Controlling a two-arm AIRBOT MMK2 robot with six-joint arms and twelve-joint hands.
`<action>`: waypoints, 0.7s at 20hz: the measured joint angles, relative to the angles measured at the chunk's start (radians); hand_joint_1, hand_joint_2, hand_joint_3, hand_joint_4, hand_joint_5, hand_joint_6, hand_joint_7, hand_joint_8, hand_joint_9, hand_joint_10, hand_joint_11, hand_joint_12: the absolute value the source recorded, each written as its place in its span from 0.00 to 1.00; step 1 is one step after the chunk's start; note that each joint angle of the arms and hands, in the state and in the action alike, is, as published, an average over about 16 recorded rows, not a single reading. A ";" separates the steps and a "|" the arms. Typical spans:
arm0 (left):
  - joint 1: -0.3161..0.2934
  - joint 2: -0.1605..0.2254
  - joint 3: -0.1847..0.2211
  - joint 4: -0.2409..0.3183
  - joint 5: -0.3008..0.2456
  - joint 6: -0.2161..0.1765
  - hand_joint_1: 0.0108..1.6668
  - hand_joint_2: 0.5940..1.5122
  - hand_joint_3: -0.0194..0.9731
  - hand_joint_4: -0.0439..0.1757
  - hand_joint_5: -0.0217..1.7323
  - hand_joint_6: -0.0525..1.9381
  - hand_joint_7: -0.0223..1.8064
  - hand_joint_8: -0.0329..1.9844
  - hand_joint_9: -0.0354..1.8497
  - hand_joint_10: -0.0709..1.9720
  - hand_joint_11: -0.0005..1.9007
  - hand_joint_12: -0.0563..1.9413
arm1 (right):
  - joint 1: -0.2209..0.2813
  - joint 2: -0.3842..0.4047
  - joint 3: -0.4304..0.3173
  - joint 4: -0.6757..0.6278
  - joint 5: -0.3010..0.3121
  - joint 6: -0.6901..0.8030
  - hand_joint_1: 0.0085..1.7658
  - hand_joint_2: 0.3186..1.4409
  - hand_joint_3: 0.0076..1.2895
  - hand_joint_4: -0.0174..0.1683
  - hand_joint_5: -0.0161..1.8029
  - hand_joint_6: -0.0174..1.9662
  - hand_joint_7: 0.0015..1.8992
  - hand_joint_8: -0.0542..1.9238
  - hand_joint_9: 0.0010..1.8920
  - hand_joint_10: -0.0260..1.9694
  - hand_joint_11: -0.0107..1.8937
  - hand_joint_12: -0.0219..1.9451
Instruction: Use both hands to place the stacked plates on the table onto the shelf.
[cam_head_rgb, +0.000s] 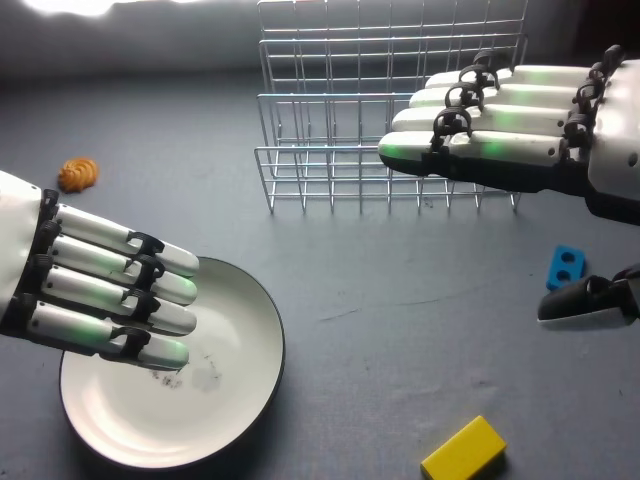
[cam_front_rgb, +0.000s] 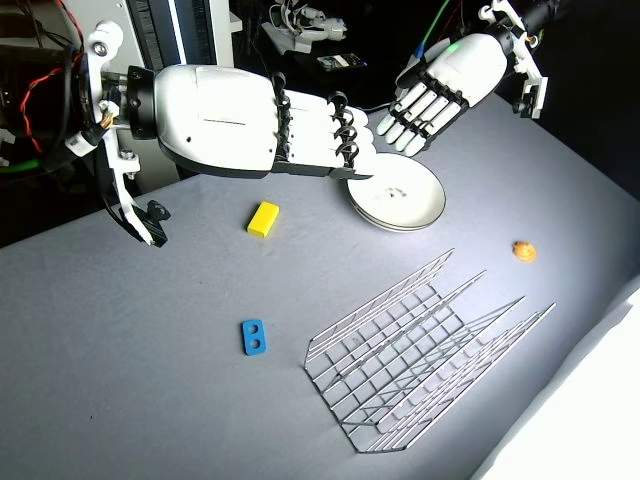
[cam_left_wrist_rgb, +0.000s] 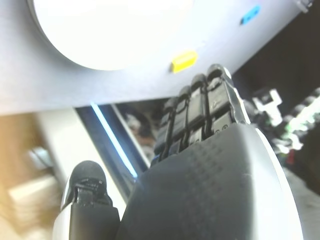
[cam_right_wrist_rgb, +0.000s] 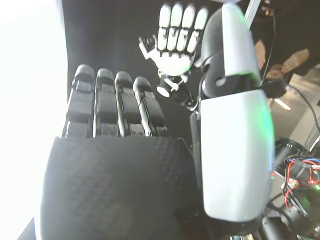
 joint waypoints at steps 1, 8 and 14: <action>0.009 0.001 0.006 -0.005 -0.001 0.011 0.00 0.60 0.04 0.21 0.02 0.02 0.02 0.01 0.03 0.04 0.01 0.02 | 0.000 0.000 0.000 -0.001 0.002 0.000 0.62 0.58 0.01 0.07 0.02 0.02 0.01 0.04 0.01 0.02 0.02 0.02; 0.079 -0.002 0.046 -0.021 -0.021 0.113 0.00 0.60 0.04 0.21 0.02 0.02 0.02 0.01 0.03 0.04 0.01 0.02 | -0.004 -0.002 0.000 -0.010 0.012 0.000 0.62 0.58 0.01 0.08 0.02 0.02 0.01 0.04 0.01 0.02 0.02 0.02; 0.159 -0.026 0.073 -0.039 -0.026 0.216 0.00 0.60 0.04 0.21 0.02 0.02 0.02 0.01 0.03 0.04 0.01 0.02 | -0.004 -0.003 0.001 -0.017 0.016 0.000 0.61 0.58 0.01 0.08 0.02 0.02 0.01 0.04 0.01 0.02 0.02 0.03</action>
